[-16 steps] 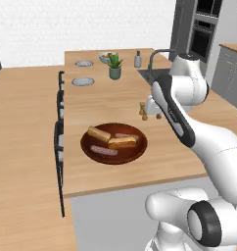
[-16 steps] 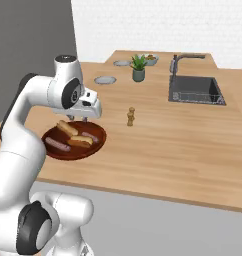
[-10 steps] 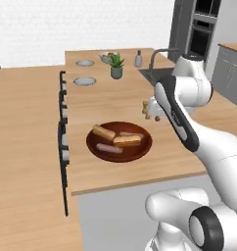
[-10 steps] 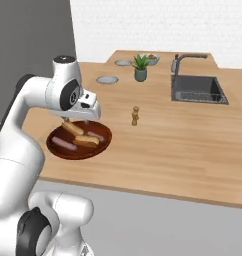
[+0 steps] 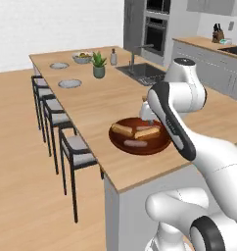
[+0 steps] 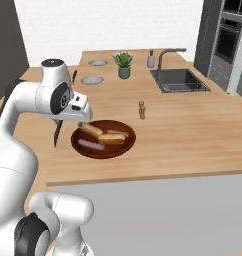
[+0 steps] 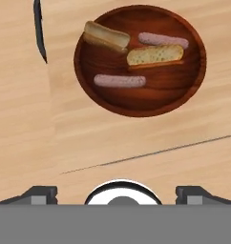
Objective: Place one bun and one sausage from the bowl on each plate.
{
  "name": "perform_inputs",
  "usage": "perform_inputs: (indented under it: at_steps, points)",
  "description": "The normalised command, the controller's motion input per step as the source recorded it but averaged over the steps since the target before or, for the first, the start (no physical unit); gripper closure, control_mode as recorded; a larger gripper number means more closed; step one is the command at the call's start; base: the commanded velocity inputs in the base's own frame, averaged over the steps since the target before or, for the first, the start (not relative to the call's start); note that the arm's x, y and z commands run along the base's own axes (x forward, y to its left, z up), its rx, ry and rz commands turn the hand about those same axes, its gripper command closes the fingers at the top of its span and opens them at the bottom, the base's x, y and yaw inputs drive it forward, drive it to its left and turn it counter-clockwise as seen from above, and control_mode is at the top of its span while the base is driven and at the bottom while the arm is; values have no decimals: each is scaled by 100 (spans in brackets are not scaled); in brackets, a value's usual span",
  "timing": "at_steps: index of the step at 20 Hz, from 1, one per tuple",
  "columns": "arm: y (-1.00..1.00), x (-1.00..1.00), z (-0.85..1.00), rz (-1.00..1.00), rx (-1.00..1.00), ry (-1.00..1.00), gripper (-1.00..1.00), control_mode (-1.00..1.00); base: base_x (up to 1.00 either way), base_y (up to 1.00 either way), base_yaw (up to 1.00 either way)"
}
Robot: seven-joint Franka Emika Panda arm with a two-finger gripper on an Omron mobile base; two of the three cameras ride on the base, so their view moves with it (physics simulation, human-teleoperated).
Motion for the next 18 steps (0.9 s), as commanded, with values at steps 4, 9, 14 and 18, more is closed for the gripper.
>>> perform_inputs:
  at_steps: [4,9,14,18]
  points:
    - [0,0,0,0,0,0,-100,100,0,65,-70]
    - [0,0,0,0,0,0,-100,100,-12,76,-65]
    - [0,0,0,0,0,0,-100,100,-18,95,-56]
    - [0,0,0,0,0,0,-100,100,0,100,-49]
